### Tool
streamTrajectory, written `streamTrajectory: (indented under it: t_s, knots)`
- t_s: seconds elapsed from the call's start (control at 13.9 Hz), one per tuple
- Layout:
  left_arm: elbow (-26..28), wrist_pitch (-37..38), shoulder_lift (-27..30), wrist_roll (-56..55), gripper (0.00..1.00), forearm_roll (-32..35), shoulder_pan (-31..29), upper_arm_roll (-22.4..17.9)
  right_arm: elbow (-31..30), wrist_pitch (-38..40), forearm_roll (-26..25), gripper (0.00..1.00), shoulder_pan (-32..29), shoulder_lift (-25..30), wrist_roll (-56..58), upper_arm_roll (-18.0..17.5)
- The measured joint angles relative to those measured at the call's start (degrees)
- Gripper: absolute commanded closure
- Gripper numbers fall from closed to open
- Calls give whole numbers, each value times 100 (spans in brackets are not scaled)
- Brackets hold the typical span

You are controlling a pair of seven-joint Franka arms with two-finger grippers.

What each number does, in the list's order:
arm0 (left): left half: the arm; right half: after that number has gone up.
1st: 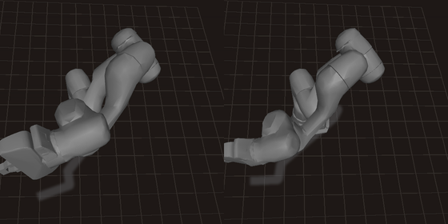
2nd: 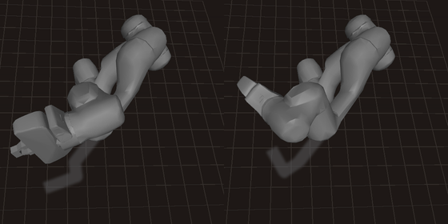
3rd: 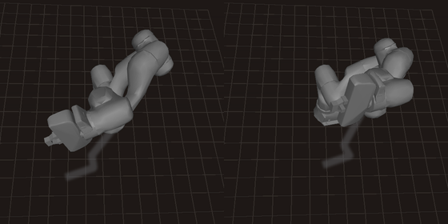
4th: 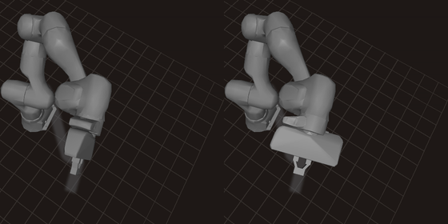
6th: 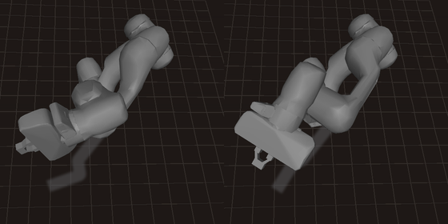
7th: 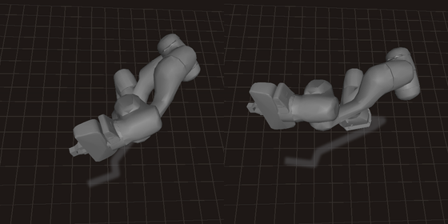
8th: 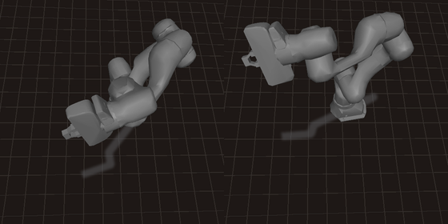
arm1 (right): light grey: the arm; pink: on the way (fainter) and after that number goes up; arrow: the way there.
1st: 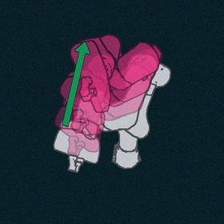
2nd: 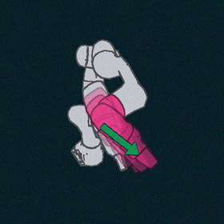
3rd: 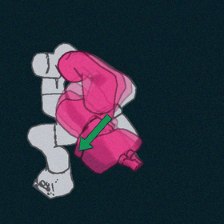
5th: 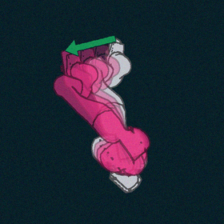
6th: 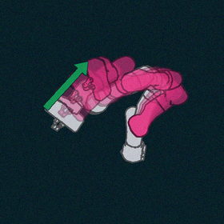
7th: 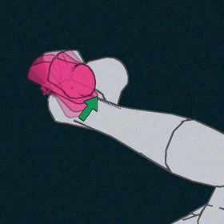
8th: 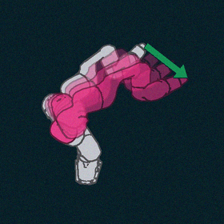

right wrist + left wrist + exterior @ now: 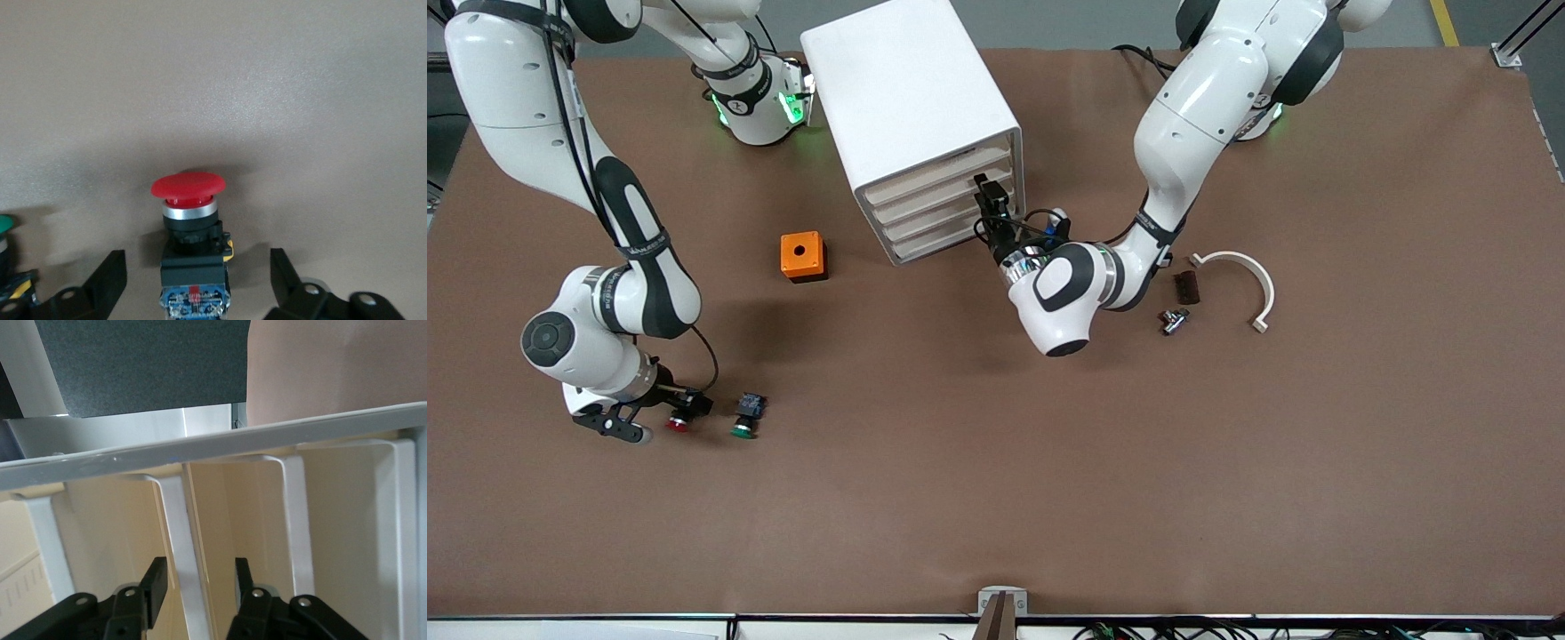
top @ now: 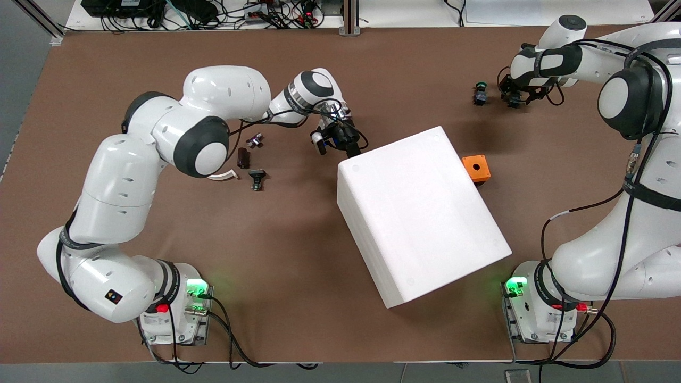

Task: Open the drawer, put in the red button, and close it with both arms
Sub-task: 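Pull the drawer open with the left gripper while the right gripper lifts the red button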

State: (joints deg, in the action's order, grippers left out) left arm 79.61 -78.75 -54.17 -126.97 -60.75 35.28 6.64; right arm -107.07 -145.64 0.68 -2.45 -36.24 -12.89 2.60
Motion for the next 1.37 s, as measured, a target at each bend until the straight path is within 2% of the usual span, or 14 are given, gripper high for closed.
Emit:
streamTrajectory:
  t_s: [0.22, 0.43, 0.5, 0.58, 0.94, 1.15, 1.37]
  knots:
    - [0, 50, 0, -9, 80, 0, 104, 25, 1, 9, -2, 56, 1, -4, 2, 0]
    - [0, 139, -1, -25, 89, 0, 153, 37, 20, 18, -2, 90, 1, -4, 2, 1]
    - [0, 146, -1, -47, 91, 0, 153, 36, 26, 26, -2, 97, 2, -4, 2, 0]
    - [0, 149, -2, -109, 93, 0, 151, 35, 28, 44, -2, 99, 2, -4, 2, 0]
    - [6, 161, -18, -377, 93, 0, 57, 19, 134, 366, -2, 100, 16, 5, 2, -1]
    - [5, 169, -18, -377, 92, -17, -219, 14, 305, 933, 7, 100, 69, 128, -84, -12]
    - [2, 169, -19, -377, 92, -57, -513, 12, 383, 1692, 9, 100, 300, 508, -754, -46]
